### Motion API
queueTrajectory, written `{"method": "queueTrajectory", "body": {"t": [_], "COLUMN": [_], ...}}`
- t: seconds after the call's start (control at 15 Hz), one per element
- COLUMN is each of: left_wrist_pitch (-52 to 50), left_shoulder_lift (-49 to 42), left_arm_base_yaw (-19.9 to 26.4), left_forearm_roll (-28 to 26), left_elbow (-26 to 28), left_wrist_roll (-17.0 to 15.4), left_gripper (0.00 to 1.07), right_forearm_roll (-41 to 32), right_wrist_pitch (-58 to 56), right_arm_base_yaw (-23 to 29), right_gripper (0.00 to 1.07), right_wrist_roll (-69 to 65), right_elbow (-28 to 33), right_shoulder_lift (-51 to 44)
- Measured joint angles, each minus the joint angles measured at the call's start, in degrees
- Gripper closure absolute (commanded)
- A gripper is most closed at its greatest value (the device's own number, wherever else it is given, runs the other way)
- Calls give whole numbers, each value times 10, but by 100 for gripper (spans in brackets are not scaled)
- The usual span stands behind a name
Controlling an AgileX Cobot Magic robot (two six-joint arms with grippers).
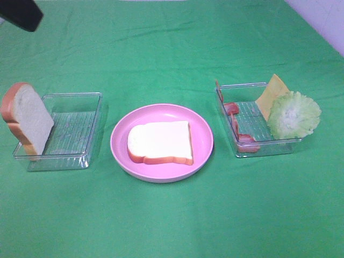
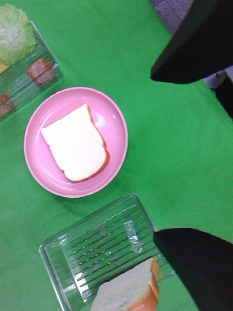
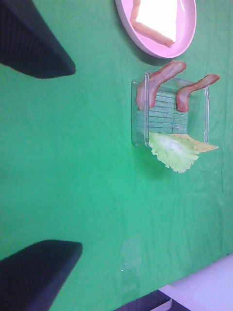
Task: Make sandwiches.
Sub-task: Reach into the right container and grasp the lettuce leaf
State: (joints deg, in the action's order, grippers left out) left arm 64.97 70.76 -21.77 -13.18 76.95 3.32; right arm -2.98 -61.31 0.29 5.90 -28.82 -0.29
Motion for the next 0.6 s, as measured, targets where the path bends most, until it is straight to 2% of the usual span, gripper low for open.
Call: {"method": "queueTrajectory", "body": {"t": [0.2, 0.33, 0.4, 0.6], "left_wrist_pitch": [42, 45, 46, 34], "left_shoulder_lift": [-91, -160, -214, -326], "left_arm_base_yaw": [0, 0, 0, 0], "left_forearm_roll": [0, 1, 6, 27], "left_elbow": [-36, -109, -166, -255], "left_wrist_roll": [-1, -1, -9, -28], "left_gripper": [29, 29, 29, 29], "right_forearm_roll": [0, 0, 0, 0], "right_wrist_pitch": [0, 0, 0, 0], "right_arm_base_yaw": [0, 0, 0, 0], "right_gripper": [22, 22, 22, 22], "right_wrist_roll": [0, 0, 0, 0], "right_elbow": [0, 0, 0, 0], "right_shoulder_lift": [0, 0, 0, 0]}}
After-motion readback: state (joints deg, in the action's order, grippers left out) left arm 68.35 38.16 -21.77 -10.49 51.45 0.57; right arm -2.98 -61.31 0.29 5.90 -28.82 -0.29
